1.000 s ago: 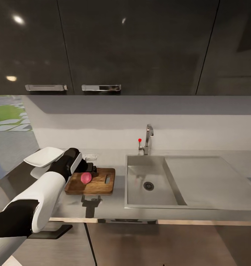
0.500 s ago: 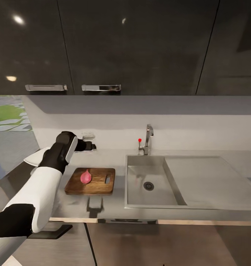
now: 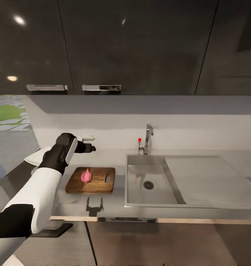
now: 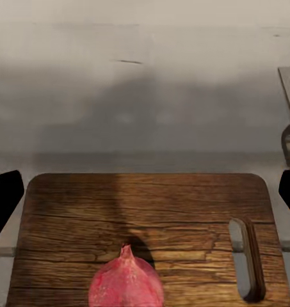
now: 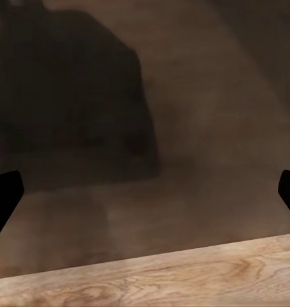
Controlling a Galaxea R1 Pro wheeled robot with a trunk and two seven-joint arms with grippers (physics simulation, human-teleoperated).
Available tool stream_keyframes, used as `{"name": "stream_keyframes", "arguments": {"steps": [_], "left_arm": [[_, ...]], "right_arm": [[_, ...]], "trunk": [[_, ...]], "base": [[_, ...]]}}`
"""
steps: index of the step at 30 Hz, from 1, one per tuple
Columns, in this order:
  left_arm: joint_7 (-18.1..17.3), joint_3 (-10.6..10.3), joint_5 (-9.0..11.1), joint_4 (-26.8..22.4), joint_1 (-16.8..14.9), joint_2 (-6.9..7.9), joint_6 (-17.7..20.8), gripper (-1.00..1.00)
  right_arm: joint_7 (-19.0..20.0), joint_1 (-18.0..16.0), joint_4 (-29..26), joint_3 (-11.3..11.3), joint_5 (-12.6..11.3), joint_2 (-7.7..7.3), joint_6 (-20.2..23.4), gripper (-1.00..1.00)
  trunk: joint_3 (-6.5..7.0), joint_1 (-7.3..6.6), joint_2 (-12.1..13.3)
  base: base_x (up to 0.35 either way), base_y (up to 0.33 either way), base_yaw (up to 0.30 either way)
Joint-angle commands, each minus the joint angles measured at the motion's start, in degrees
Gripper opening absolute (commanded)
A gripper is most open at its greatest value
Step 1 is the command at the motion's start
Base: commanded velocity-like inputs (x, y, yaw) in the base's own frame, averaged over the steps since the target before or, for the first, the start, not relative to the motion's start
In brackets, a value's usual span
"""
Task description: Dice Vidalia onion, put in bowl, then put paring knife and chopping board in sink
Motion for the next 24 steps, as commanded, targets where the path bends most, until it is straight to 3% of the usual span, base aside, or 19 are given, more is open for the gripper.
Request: {"name": "stream_keyframes", "arguments": {"steps": [1,24], "left_arm": [[0.0,-0.1,0.2,0.3,0.0,0.04,0.2,1.00],[0.0,-0.1,0.2,3.5,0.8,0.21,-0.2,1.00]], "right_arm": [[-0.2,0.0,0.0,0.5,-0.4,-0.03,-0.2,1.00],[-0.2,0.0,0.0,0.5,-0.4,-0.01,-0.2,1.00]], "trunk": [[-0.08,-0.01,-0.1],[-0.08,-0.01,-0.1]], "base": [[-0.169,0.000,0.000],[-0.326,0.000,0.000]]}}
